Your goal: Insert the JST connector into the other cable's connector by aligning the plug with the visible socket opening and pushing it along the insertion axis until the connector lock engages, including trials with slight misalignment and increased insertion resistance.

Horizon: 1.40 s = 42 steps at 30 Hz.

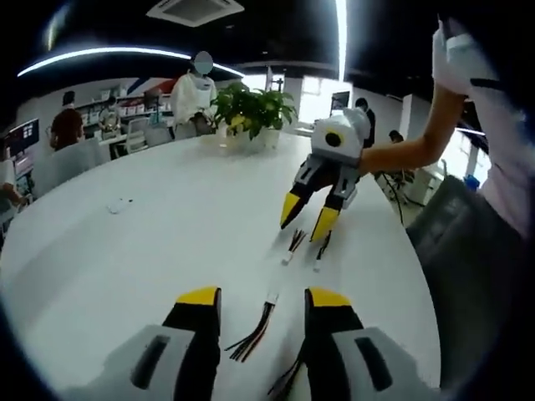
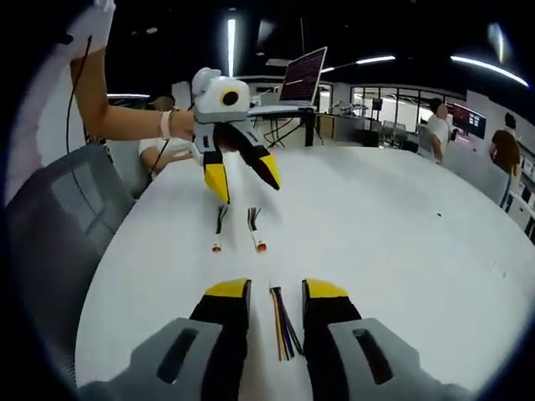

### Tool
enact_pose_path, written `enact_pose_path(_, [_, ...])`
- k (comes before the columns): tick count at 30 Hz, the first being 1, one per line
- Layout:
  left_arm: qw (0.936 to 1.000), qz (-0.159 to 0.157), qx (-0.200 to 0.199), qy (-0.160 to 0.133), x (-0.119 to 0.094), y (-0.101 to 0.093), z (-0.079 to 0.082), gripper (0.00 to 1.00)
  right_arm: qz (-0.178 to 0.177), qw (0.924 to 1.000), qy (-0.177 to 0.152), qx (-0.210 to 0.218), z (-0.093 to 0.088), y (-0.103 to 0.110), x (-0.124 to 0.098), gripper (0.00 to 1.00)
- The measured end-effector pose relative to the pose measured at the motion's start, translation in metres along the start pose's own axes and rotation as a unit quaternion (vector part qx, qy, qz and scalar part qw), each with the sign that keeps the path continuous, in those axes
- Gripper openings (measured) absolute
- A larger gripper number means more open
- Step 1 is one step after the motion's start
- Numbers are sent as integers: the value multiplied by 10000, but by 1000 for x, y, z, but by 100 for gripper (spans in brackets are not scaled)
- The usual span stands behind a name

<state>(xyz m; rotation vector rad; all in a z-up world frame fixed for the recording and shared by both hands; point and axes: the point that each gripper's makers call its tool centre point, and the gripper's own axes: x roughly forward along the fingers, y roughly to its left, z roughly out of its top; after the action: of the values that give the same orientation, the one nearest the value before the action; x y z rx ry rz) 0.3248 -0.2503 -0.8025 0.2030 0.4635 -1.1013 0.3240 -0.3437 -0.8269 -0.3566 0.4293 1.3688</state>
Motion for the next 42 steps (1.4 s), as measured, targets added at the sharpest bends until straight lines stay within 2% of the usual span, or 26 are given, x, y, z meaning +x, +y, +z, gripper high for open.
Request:
enact_pose_path(5, [9999,-123,-100,36,8,-4,-5,32,55,9999,-145,59,2,1,1,20])
enact_pose_path(12, [9995,-235,-204,7,16,-4,-14,30,19,9992,-379,113,-7,0,6,17])
enact_pose_path(14, [9994,-229,-227,93,19,-4,-19,30,-30,9993,-321,161,-10,-2,7,20])
enact_pose_path(15, [9992,-210,-229,238,20,-4,-24,30,-73,9995,-295,52,-13,-3,8,21])
enact_pose_path(19, [9992,-234,-253,179,22,-6,-26,30,7,9990,-433,66,-11,-2,11,17])
enact_pose_path(23, [9994,-236,-241,52,24,-5,-25,25,21,9986,-521,-61,-10,0,15,15])
enact_pose_path(31, [9992,-285,-284,-5,27,-6,-29,24,27,9990,-446,-77,-17,-1,20,11])
enact_pose_path(36, [9995,-277,-119,-47,32,-5,-30,23,-85,9986,-521,-14,-15,-4,19,8])
enact_pose_path(37, [9996,-223,-60,-150,33,-1,-27,22,-86,9984,-556,50,-15,-4,19,8])
enact_pose_path(38, [9996,-249,-129,-67,33,-2,-31,22,-95,9984,-562,55,-15,-4,19,8])
enact_pose_path(40, [9995,-254,-127,-127,35,1,-30,22,-119,9983,-572,45,-15,-4,18,8])
enact_pose_path(42, [9996,-240,17,-174,37,4,-30,22,-119,9982,-588,30,-14,-4,19,8])
